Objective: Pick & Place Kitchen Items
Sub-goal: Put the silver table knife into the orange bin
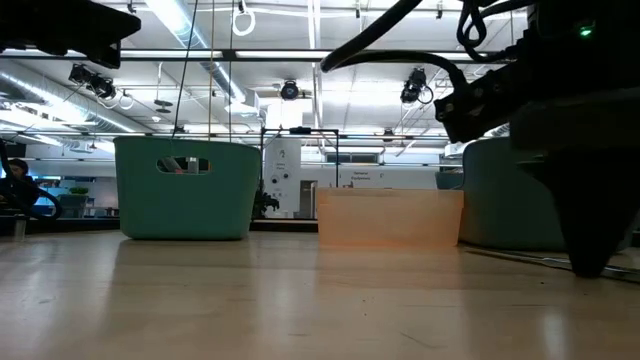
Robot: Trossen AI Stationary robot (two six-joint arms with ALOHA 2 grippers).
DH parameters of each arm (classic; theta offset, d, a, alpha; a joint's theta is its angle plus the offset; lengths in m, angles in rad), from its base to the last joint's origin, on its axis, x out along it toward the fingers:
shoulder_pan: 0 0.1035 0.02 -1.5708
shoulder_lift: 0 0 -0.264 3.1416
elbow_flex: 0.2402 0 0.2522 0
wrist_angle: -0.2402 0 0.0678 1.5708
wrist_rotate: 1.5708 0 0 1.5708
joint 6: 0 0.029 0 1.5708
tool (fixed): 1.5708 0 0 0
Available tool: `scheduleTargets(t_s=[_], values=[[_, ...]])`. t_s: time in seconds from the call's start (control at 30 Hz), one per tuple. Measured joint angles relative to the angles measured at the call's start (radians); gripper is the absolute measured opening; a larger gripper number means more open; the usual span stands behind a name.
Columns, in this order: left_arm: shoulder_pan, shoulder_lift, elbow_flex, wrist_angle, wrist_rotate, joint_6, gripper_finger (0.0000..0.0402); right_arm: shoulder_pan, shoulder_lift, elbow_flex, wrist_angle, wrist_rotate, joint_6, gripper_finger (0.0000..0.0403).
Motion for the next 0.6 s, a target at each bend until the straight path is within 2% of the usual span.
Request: scheduleTargets(t_s=[0.1, 0.3, 0.6], values=[[0.0, 0.0, 0.0, 0.0, 0.034, -0.009, 0.0012, -0.003, -0.006, -0.024, 0.042, 0.001, -0.057, 0.0168], [0.0, 0.0, 0.0, 0.001, 0.034, -0.015, 0.0012, -0.016, -0.008, -0.068, 0.099, -0.014, -0.111, 0.0139], [0.0, 0.0, 0.0, 0.001, 0.033, -0.014, 0.0011, -0.005, -0.007, -0.073, 0.148, -0.024, -0.354, 0.0096]])
